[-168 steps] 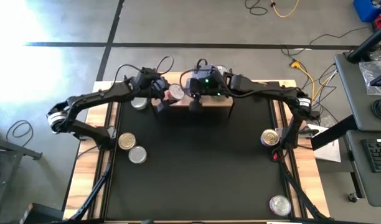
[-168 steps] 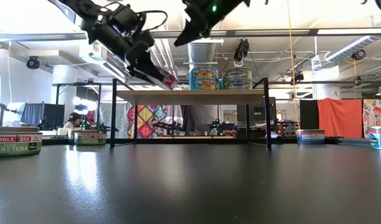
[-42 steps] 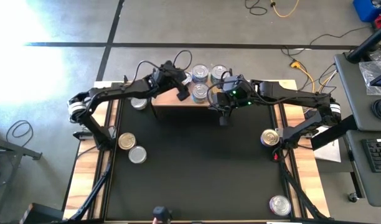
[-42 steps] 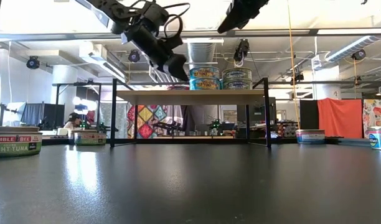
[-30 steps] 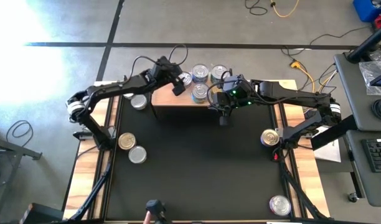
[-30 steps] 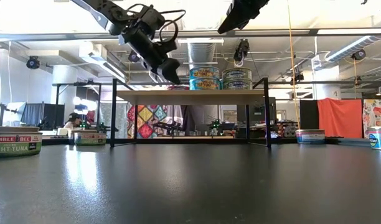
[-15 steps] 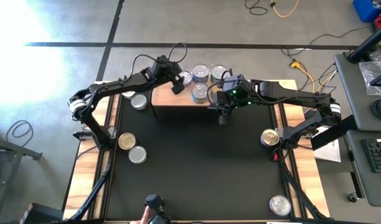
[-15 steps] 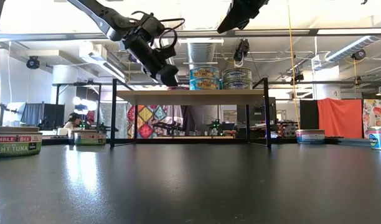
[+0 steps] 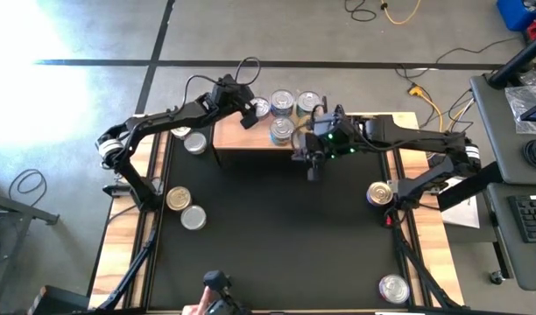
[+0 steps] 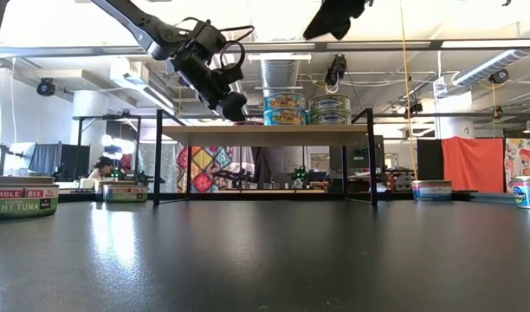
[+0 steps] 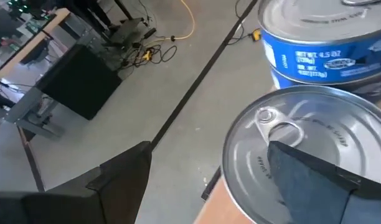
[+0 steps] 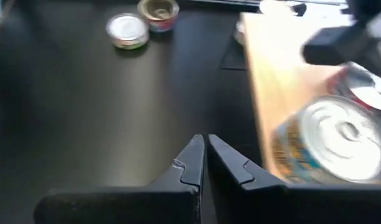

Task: Stack canned seafood by type on shelf
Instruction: Put the top red tuna can on the shelf, then stack the red tuna can on the top of the red tuna can on the shelf

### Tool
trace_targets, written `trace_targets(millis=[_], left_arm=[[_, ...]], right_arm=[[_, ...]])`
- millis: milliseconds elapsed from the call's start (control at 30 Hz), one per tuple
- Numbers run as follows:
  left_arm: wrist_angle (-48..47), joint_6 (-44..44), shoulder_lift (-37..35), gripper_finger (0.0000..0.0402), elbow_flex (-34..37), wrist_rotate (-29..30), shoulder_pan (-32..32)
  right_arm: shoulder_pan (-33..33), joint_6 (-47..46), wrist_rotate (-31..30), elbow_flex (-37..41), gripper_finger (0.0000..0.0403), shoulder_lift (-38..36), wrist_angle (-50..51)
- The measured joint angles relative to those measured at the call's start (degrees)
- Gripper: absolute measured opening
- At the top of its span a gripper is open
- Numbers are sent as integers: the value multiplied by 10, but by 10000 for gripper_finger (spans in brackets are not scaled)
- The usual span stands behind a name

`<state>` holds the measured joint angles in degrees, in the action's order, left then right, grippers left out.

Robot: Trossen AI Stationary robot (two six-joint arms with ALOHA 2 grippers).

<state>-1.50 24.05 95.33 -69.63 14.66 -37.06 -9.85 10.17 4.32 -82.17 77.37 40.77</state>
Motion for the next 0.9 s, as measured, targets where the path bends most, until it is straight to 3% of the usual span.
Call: trace_targets(millis=[100,200,367,467,533,600,767,900], left_arm=[[1,11,-2,304,0,1,0],[0,14,-17,304,0,1,1],[-43,2,-88,304,0,-6,16],[-97,-34,-155,300,17,-100,50],[-100,-54,-203,294,53,-184,84],[-83,-61,-249,288,104,-225,130],[6,-73,-344,279,244,-227,263],[63,-126,-379,278,340,-227,379]], right_arm=[[28,-2,-6,0,13,-7,3],[61,-7,-58,0,13,-14,6],[105,-52,-116,0,13,-23,32],[135,-107,-124,0,13,-24,73],[160,-163,-124,0,13,-23,101],[188,-234,-121,0,13,-19,124],[275,-435,-118,0,13,14,191],[350,-637,-92,0,13,58,221]])
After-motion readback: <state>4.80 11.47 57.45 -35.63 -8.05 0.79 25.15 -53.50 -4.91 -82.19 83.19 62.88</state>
